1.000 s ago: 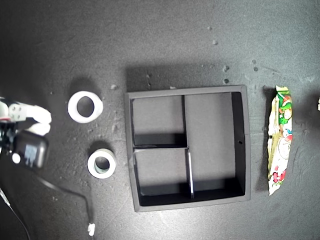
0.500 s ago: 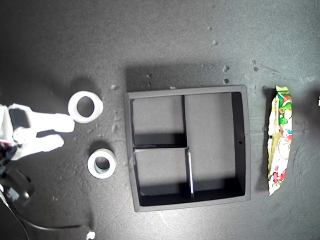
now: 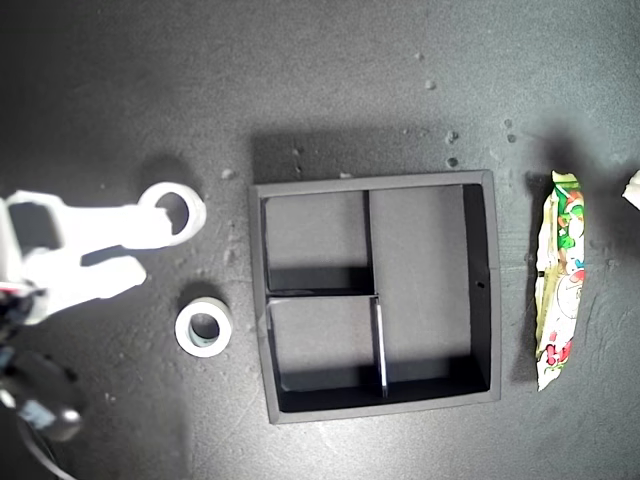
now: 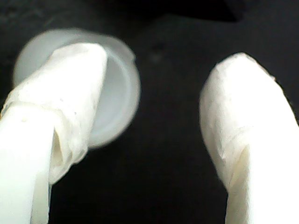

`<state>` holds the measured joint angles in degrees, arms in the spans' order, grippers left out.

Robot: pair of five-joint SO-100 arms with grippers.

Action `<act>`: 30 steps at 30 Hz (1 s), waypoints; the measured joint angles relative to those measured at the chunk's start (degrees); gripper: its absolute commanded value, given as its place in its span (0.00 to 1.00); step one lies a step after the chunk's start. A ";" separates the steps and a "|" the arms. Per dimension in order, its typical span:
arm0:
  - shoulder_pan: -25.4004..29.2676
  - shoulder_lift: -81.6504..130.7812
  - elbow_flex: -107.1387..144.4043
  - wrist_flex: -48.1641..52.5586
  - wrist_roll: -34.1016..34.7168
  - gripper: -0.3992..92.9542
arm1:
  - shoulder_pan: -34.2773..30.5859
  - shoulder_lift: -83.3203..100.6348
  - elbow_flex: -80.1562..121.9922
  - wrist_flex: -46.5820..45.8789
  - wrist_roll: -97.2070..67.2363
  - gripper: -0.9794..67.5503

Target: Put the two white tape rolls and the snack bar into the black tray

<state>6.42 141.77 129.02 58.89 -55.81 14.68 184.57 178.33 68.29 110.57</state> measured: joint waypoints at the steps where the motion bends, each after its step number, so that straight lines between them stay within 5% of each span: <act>1: 0.97 -3.43 -2.11 0.53 -0.88 0.15 | 0.18 0.00 0.00 0.18 -1.93 0.01; 5: 5.45 -15.82 -11.34 4.92 -5.71 0.14 | 1.05 -0.09 0.00 -3.25 -11.51 0.01; 10: 5.45 -22.50 -15.03 9.40 -10.55 0.14 | 0.62 -0.09 -0.35 -19.42 -35.42 0.01; 14: 5.36 -23.38 -12.92 9.93 -14.41 0.14 | -1.32 -0.09 -4.31 -27.42 -51.86 0.23; 17: 3.87 -24.35 -10.37 8.53 -14.85 0.15 | -4.04 -0.18 -7.73 -28.56 -61.00 0.29; 30: -1.67 -36.74 -10.02 4.75 -13.71 0.16 | -20.65 -0.53 -15.03 -27.60 -81.91 0.27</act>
<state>4.75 105.03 119.00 63.63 -69.52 -5.98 184.04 163.30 40.69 28.65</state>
